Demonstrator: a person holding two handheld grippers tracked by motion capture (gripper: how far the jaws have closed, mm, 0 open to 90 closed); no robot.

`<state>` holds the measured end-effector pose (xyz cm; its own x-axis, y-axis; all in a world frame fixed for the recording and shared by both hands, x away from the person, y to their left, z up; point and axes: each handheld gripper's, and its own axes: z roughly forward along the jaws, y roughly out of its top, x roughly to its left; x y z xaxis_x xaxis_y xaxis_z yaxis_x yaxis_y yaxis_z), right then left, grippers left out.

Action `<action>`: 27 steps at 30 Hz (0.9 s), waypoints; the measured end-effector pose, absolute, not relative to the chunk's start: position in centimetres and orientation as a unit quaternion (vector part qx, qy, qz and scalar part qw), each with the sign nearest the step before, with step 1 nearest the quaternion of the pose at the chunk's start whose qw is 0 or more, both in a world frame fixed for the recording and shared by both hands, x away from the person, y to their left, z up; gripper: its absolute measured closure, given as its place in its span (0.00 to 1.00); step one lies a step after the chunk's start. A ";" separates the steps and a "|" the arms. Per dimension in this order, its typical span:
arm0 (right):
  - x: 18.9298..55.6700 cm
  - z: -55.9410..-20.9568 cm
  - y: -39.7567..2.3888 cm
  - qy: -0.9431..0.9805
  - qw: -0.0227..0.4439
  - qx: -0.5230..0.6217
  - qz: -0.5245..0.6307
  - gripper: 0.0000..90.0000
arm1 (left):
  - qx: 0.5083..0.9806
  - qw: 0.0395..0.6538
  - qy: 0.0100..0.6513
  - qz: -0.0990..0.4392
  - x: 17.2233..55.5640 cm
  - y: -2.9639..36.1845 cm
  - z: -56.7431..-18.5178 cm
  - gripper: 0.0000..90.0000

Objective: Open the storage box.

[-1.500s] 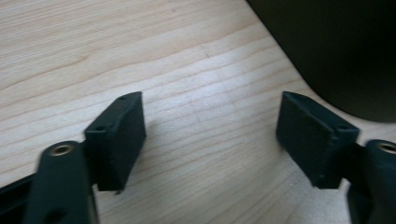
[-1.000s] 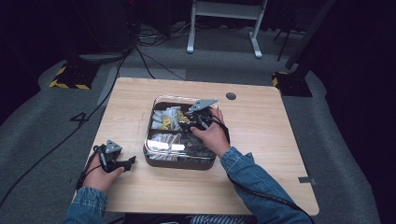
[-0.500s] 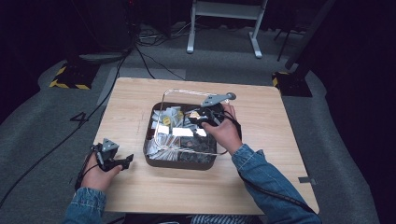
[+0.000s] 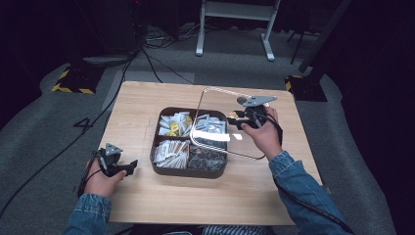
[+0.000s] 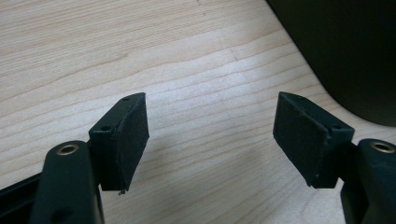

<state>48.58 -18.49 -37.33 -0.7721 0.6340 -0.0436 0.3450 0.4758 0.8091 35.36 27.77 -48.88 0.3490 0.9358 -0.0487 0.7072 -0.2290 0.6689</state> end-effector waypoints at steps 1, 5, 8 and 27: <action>48.7 -37.2 -19.0 0.840 0.174 0.294 0.421 0.65 | 0.762 0.307 0.540 0.185 35.4 27.8 -48.9 0.30; 49.0 -36.9 -21.1 0.831 0.181 0.312 0.423 0.65 | 0.765 0.304 0.537 0.186 35.4 27.7 -49.1 0.30; 49.3 -36.8 -22.5 0.824 0.186 0.324 0.425 0.65 | 0.772 0.299 0.527 0.192 35.4 27.6 -49.1 0.32; 50.5 -38.5 -28.3 0.806 0.212 0.378 0.404 0.65 | 0.773 0.294 0.523 0.205 35.3 27.8 -49.1 0.33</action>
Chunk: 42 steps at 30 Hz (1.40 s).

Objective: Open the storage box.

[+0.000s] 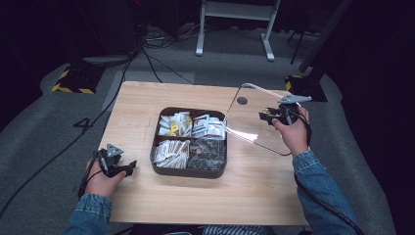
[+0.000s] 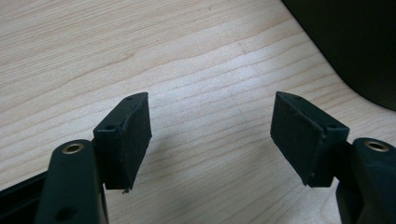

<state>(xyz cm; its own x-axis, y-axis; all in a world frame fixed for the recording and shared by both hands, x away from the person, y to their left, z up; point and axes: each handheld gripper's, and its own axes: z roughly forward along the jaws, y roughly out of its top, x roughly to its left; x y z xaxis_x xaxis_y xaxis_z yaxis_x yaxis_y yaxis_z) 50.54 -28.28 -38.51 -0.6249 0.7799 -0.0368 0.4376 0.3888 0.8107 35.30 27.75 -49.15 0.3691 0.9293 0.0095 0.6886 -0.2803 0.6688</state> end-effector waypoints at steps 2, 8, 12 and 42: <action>50.6 -38.9 -28.7 0.804 0.213 0.383 0.401 0.65 | 0.774 0.293 0.523 0.205 35.3 27.7 -49.3 0.33; 51.0 -40.1 -29.8 0.799 0.214 0.401 0.394 0.65 | 0.773 0.289 0.526 0.203 35.4 27.9 -49.6 0.33; 51.1 -40.9 -30.5 0.797 0.215 0.412 0.386 0.65 | 0.773 0.290 0.527 0.201 35.4 28.0 -49.7 0.33; 51.1 -48.0 -31.8 0.797 0.189 0.448 0.359 0.65 | 0.768 0.318 0.520 0.197 35.5 28.1 -50.5 0.21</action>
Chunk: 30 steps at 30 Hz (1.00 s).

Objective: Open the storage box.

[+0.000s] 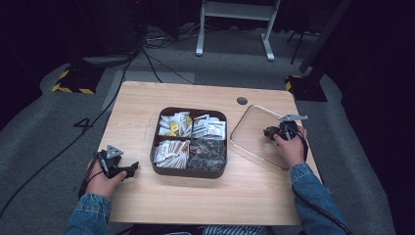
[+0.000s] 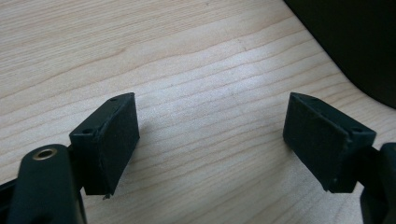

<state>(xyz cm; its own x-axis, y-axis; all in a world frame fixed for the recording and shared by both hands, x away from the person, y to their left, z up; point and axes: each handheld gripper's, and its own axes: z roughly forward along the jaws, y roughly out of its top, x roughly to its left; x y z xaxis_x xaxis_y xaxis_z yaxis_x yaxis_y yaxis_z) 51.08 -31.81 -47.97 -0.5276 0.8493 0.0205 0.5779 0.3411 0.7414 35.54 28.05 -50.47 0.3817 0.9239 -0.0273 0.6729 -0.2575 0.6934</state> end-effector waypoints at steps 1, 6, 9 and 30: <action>51.1 -48.2 -31.8 0.797 0.188 0.449 0.359 0.65 | 0.768 0.318 0.520 0.197 35.5 28.1 -50.5 0.21; 51.0 -48.9 -31.8 0.795 0.183 0.453 0.360 0.65 | 0.769 0.318 0.519 0.197 35.6 28.0 -50.5 0.20; 51.0 -49.2 -31.8 0.795 0.184 0.453 0.358 0.65 | 0.767 0.318 0.521 0.198 35.5 28.0 -50.5 0.20; 50.6 -49.8 -32.1 0.766 0.195 0.469 0.394 0.50 | 0.764 0.315 0.528 0.198 35.5 27.8 -50.4 0.20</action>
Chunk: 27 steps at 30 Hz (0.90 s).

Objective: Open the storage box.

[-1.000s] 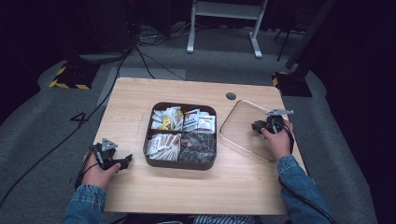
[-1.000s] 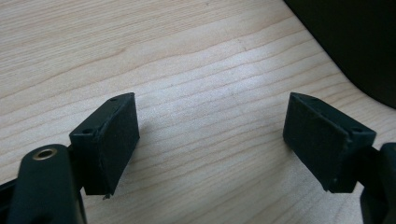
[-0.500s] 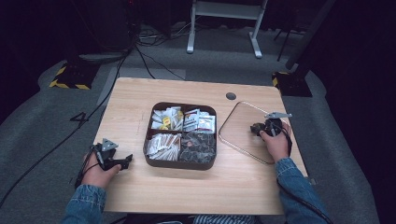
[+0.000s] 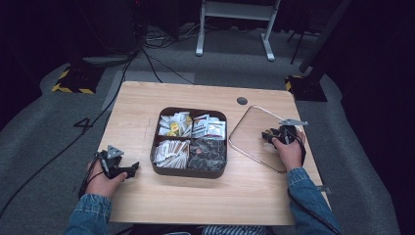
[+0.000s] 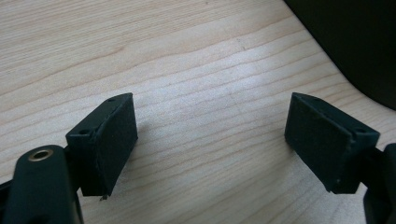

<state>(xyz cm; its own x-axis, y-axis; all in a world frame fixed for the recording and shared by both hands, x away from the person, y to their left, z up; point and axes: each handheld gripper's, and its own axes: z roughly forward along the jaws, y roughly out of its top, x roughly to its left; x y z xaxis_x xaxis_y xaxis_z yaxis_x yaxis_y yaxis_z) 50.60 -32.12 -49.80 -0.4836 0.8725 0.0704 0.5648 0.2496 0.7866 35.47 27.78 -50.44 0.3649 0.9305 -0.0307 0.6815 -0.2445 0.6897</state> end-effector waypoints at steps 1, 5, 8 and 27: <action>50.6 -49.7 -32.3 0.763 0.195 0.472 0.397 0.49 | 0.764 0.314 0.528 0.197 35.5 27.8 -50.4 0.20; 50.1 -48.8 -32.7 0.749 0.200 0.474 0.417 0.45 | 0.764 0.312 0.531 0.192 35.4 28.0 -50.1 0.27; 49.5 -48.0 -32.9 0.743 0.198 0.473 0.430 0.44 | 0.760 0.313 0.541 0.181 35.5 28.1 -49.9 0.29; 44.1 -44.3 -32.3 0.754 0.209 0.419 0.461 0.45 | 0.761 0.359 0.506 0.191 34.3 26.5 -45.5 0.30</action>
